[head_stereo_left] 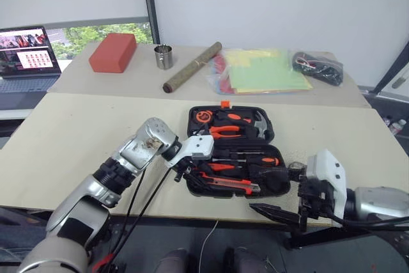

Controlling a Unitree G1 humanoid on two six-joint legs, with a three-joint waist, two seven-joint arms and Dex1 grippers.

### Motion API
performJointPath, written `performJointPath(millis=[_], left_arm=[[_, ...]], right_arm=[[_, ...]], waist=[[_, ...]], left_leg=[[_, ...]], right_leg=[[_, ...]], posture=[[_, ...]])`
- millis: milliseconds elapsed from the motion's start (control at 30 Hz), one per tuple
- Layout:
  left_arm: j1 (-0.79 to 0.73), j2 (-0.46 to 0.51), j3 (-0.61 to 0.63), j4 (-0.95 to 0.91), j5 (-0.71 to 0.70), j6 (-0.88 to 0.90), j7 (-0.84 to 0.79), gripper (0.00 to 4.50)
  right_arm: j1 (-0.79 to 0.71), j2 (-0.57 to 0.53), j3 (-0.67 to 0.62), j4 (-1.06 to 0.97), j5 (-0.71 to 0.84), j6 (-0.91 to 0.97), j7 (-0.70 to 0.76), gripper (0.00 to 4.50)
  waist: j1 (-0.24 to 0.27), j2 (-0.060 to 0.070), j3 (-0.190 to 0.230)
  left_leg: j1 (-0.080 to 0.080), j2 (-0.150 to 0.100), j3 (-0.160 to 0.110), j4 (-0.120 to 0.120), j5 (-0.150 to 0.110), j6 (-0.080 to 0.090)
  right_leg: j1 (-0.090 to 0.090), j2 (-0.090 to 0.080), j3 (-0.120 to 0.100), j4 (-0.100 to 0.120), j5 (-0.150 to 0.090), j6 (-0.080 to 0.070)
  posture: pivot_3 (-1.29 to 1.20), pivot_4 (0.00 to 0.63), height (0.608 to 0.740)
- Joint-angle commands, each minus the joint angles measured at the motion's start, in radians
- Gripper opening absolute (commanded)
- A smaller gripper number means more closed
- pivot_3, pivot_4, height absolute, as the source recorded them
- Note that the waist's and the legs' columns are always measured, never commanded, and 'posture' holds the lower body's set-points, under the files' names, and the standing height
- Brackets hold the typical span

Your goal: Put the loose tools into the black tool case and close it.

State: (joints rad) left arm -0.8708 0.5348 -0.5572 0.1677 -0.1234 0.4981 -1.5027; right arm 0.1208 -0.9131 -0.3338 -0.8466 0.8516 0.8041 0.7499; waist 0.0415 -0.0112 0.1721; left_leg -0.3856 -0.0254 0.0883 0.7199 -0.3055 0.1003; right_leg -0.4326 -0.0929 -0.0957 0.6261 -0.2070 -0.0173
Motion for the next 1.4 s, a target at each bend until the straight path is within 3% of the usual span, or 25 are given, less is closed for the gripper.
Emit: performJointPath(millis=[33, 200, 367, 467, 767, 800, 1133, 1400], left_arm=[[-0.022, -0.023, -0.007, 0.015, 0.019, 0.073, 0.025, 2.79], [-0.042, -0.022, 0.022, -0.014, -0.017, 0.148, 0.002, 4.44], [-0.060, -0.029, 0.071, -0.036, -0.079, 0.195, -0.007, 4.49], [-0.054, -0.033, 0.088, -0.022, -0.077, 0.151, 0.006, 3.72], [-0.033, -0.031, 0.043, -0.015, -0.046, 0.070, -0.020, 0.26], [-0.031, -0.032, 0.035, -0.009, -0.036, 0.054, -0.019, 0.06], [0.025, -0.018, -0.120, 0.098, 0.163, -0.283, -0.031, 0.06], [0.009, -0.061, -0.062, 0.162, 0.169, -0.330, 0.012, 0.06]], right_arm=[[0.012, -0.002, -0.050, -0.033, 0.010, -0.027, -0.010, 4.50], [0.025, 0.000, -0.044, -0.037, 0.003, -0.033, -0.012, 4.50], [0.006, 0.001, -0.027, -0.022, -0.001, -0.038, -0.015, 4.50], [-0.004, 0.001, -0.021, -0.013, -0.005, -0.040, -0.015, 4.50], [-0.013, 0.001, -0.009, -0.002, -0.020, -0.046, -0.015, 4.50], [-0.015, 0.001, -0.007, -0.002, -0.021, -0.046, -0.017, 4.50], [-0.017, 0.021, 0.008, 0.005, -0.028, -0.036, -0.046, 4.50], [-0.007, 0.020, -0.002, 0.008, -0.027, -0.032, -0.056, 4.50]], waist=[[0.002, 0.000, 0.000], [0.001, 0.000, 0.000], [0.000, 0.000, 0.000], [0.001, 0.000, 0.000], [0.000, 0.000, 0.000], [0.000, 0.000, 0.000], [-0.001, 0.000, -0.002], [0.003, 0.002, -0.008]], left_leg=[[0.000, 0.000, 0.000, 0.001, 0.000, 0.001], [-0.002, 0.000, 0.000, 0.004, -0.001, 0.002], [-0.004, 0.001, -0.001, 0.007, -0.001, 0.002], [-0.005, 0.001, -0.001, 0.007, -0.001, 0.002], [-0.006, 0.001, 0.000, 0.007, -0.001, 0.003], [-0.006, 0.001, 0.000, 0.007, -0.001, 0.002], [-0.004, 0.001, 0.000, 0.007, -0.002, 0.002], [0.006, 0.002, -0.001, 0.006, -0.006, 0.006]], right_leg=[[0.000, 0.000, 0.000, 0.000, 0.000, 0.000], [0.000, 0.000, 0.000, 0.000, 0.001, 0.001], [-0.002, 0.000, 0.000, 0.002, 0.001, 0.001], [-0.003, 0.000, 0.000, 0.002, 0.001, 0.001], [-0.003, 0.000, 0.000, 0.002, 0.001, 0.001], [-0.003, 0.000, 0.000, 0.002, 0.001, 0.001], [-0.002, 0.000, 0.000, 0.002, 0.001, 0.001], [0.009, -0.002, 0.000, -0.001, -0.001, 0.004]], posture=[[0.00, 0.150, 0.736], [0.00, 0.150, 0.736], [0.00, 0.150, 0.736], [0.00, 0.150, 0.736], [0.00, 0.150, 0.736], [0.00, 0.150, 0.736], [0.00, 0.150, 0.736], [0.00, 0.150, 0.736]])
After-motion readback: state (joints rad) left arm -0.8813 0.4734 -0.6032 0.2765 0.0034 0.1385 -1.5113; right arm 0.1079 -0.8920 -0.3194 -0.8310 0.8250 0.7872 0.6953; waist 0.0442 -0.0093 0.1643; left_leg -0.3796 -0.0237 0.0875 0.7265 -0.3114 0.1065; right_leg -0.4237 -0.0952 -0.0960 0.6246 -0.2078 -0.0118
